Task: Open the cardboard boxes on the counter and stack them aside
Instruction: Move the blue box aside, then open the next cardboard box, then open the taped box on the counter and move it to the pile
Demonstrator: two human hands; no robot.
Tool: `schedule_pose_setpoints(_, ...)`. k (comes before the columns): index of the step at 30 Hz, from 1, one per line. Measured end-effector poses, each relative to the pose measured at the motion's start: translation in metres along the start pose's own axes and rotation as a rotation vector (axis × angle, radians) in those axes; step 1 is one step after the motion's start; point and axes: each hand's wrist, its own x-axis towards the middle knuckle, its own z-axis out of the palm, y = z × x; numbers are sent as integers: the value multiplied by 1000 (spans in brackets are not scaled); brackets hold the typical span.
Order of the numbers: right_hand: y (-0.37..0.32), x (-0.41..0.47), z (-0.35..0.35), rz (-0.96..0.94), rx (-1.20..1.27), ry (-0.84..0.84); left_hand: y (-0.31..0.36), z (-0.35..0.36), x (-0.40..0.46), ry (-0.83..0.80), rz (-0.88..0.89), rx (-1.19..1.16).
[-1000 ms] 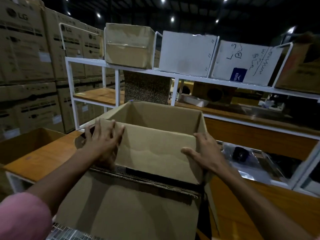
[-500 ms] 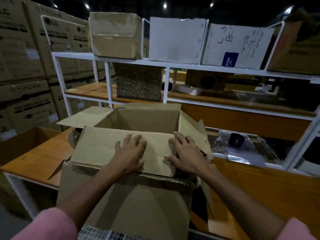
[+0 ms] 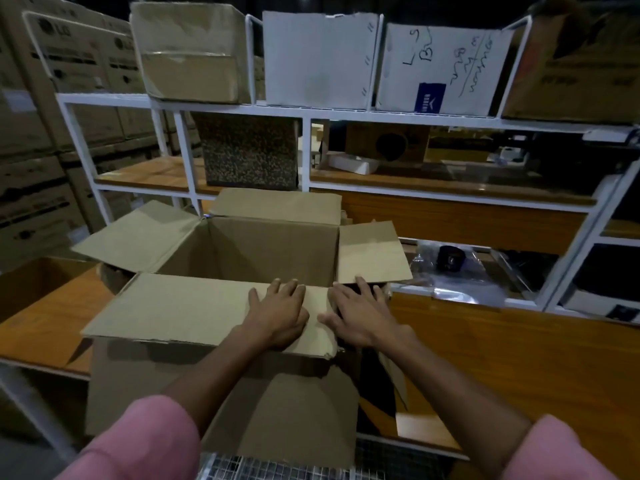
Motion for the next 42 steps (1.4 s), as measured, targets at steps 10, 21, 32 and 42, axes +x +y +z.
schedule_pose_setpoints(10,57,-52,-7,147,190,528,107,1,13,406,315,-39)
schedule_pose_setpoints(21,277,-199,5,513,163,599,347,30,49,378,597,-60)
schedule_pose_setpoints(32,485,-350,10,782,230,537,584,70,62,205,688,-72)
schedule_pose_setpoints(42,565,-406,20,872,232,615,675,107,78,150,764,-74)
